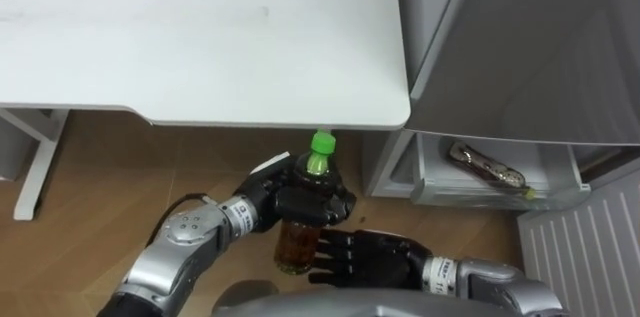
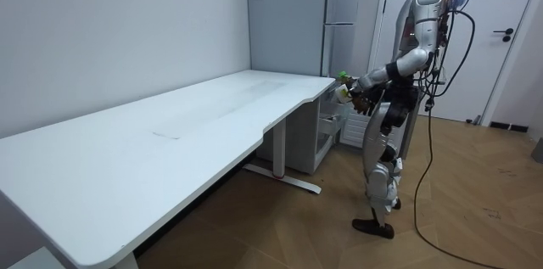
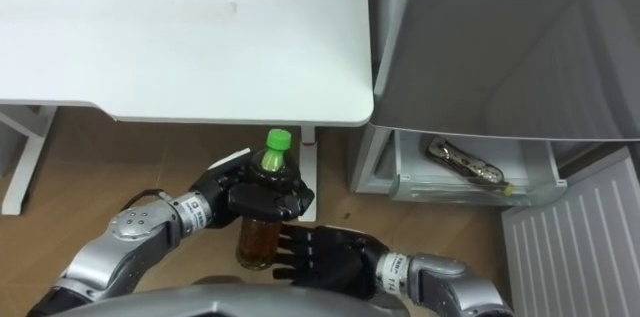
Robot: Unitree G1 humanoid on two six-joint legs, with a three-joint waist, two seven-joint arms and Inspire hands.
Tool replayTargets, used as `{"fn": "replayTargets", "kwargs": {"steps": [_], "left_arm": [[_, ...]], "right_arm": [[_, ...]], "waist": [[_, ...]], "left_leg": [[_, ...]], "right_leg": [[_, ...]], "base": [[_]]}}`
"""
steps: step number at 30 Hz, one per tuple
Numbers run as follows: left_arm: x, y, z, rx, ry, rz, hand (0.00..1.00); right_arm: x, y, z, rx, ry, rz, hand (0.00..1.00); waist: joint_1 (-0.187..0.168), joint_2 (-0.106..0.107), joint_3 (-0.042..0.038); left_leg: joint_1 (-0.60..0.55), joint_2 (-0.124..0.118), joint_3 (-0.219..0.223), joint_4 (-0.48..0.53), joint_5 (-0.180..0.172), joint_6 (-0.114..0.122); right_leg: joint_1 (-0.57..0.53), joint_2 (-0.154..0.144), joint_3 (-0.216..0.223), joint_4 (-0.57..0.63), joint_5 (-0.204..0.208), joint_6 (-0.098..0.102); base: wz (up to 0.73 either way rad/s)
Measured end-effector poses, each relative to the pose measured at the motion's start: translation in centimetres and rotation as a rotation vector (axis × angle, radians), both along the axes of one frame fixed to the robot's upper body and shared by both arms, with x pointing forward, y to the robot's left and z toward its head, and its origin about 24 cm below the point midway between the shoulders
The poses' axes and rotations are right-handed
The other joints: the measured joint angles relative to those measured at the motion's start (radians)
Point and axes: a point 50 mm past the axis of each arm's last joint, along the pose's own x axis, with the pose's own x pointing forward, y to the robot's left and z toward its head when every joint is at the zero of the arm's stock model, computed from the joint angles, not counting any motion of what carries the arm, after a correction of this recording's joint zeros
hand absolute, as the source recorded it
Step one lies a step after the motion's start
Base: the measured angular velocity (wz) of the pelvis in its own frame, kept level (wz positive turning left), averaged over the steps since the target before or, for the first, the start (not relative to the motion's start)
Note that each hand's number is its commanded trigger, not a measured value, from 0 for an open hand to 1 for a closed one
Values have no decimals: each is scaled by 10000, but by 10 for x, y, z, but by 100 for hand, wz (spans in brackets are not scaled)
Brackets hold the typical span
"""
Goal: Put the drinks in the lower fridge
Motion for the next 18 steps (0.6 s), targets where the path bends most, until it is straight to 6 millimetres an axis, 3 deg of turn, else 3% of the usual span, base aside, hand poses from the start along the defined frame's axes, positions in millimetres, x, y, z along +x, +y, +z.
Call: {"fn": "replayTargets", "kwargs": {"steps": [11,18], "left_arm": [[3,2,1,43,-88,199,100],[7,2,3,28,-226,259,100]], "right_arm": [[1,4,0,30,6,-333,0],[1,7,-1,238,349,-1108,0]], "waist": [[-7,-15,-37],[-2,102,-95]], "left_leg": [[80,0,-5,36,2,1],[79,3,8,39,2,2]], "right_leg": [[99,-4,-19,2,1,-1],[84,-5,-20,8,4,-5]], "base": [[0],[0]]}}
